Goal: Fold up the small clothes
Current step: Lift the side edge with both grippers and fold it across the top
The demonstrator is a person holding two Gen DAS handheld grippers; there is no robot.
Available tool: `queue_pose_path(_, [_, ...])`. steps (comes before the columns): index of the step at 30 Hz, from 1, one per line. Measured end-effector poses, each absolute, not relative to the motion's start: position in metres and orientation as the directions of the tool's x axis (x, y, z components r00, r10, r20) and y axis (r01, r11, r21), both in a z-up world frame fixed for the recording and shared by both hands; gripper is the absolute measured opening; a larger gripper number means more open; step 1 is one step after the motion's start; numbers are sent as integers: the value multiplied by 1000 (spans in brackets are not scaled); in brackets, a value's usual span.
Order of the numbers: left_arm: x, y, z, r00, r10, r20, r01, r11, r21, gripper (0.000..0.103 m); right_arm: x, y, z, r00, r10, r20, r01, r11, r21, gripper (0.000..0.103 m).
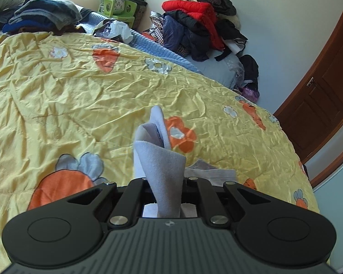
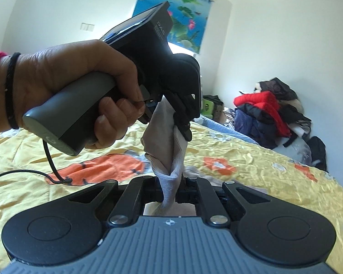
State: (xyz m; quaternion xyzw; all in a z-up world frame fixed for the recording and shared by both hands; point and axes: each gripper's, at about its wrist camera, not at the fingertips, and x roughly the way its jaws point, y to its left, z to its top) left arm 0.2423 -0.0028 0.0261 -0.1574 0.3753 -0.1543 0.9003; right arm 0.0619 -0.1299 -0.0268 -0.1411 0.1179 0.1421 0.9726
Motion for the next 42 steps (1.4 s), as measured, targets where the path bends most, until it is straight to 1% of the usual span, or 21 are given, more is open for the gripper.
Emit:
queue_pose_path(9, [246, -51, 30, 659, -402, -636, 207, 910, -360, 8, 63, -163, -28, 946, 194, -261, -245, 953, -179, 10])
queue_pose_path(24, [254, -121, 16, 607, -411, -679, 274, 911, -307, 8, 70, -219, -36, 949, 129, -288, -141, 990, -21, 10])
queue_pose_path(34, [260, -162, -4, 571, -405, -714, 295, 913, -282, 8, 75, -262, -50, 939, 122, -322, -79, 987, 143, 10])
queue_pose_path(42, [261, -187, -14, 547, -397, -737, 319, 913, -255, 8, 80, -285, -64, 929, 134, -344, -52, 970, 236, 10])
